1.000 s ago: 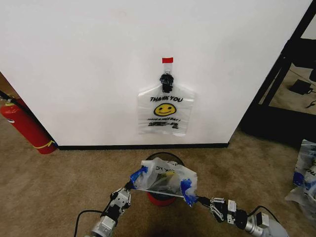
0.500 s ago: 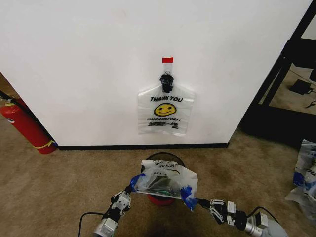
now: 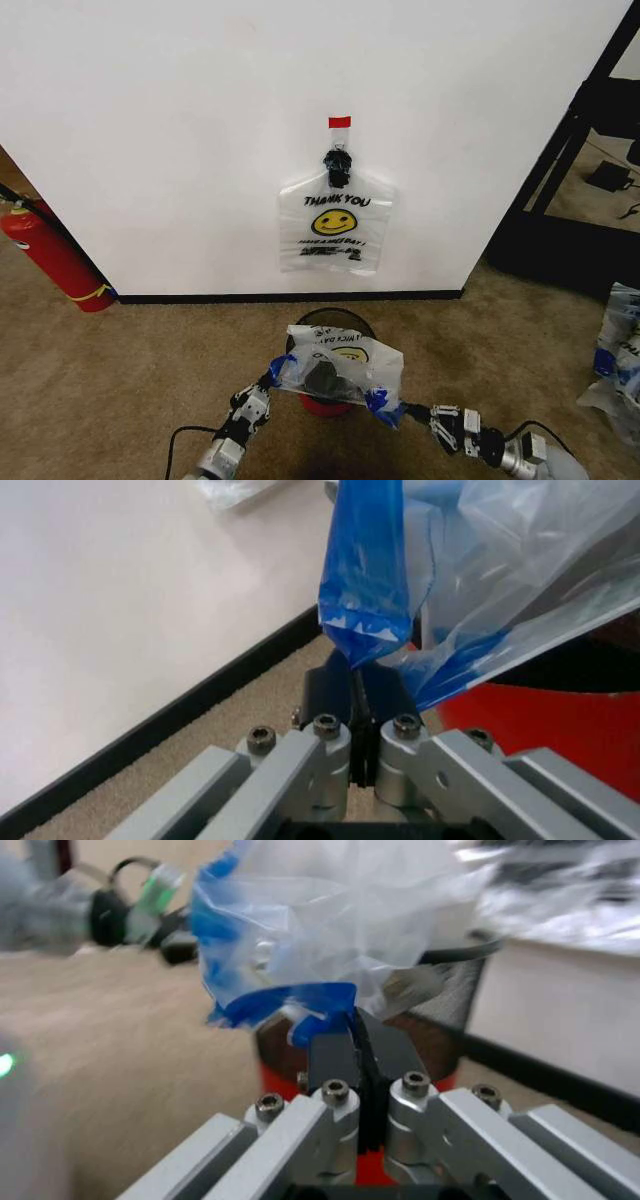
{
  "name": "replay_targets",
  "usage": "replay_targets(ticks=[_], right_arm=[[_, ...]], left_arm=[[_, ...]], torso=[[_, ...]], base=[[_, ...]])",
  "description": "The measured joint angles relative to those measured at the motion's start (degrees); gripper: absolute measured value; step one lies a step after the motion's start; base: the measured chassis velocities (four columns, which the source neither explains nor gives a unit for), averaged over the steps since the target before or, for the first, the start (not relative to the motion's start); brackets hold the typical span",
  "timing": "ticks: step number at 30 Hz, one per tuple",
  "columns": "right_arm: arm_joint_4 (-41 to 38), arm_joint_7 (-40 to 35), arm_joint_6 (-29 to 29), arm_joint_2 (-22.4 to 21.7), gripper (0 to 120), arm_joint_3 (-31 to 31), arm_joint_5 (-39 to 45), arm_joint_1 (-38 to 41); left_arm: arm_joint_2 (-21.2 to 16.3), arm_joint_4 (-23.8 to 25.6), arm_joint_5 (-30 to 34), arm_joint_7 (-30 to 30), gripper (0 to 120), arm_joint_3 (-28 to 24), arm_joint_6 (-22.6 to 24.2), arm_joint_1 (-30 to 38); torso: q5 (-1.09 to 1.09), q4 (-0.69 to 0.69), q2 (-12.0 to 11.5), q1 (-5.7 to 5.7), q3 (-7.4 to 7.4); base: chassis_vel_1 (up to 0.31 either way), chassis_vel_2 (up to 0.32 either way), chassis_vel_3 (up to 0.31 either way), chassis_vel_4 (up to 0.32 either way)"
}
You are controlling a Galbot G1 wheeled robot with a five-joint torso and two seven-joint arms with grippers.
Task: Pick up the garbage bag from the wall and place it over the trash bin.
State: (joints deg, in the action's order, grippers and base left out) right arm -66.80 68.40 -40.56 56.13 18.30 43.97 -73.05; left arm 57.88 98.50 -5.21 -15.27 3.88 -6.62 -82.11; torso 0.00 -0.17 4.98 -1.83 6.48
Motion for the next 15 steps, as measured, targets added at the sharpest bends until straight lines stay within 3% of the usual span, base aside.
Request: replay_targets(ticks=[15], right_arm=[[-2.5, -4.8, 2.3, -0.4, 0, -1.0, 10.7, -3.8]], left_arm=[[-1.0, 0.4, -0.8, 0.2, 0, -0.4, 0.0, -0.5]], torso=[[-0.01, 0.00, 0.0, 0.00, 0.00]], base=[[0.000, 0.000, 0.000, 0.000]])
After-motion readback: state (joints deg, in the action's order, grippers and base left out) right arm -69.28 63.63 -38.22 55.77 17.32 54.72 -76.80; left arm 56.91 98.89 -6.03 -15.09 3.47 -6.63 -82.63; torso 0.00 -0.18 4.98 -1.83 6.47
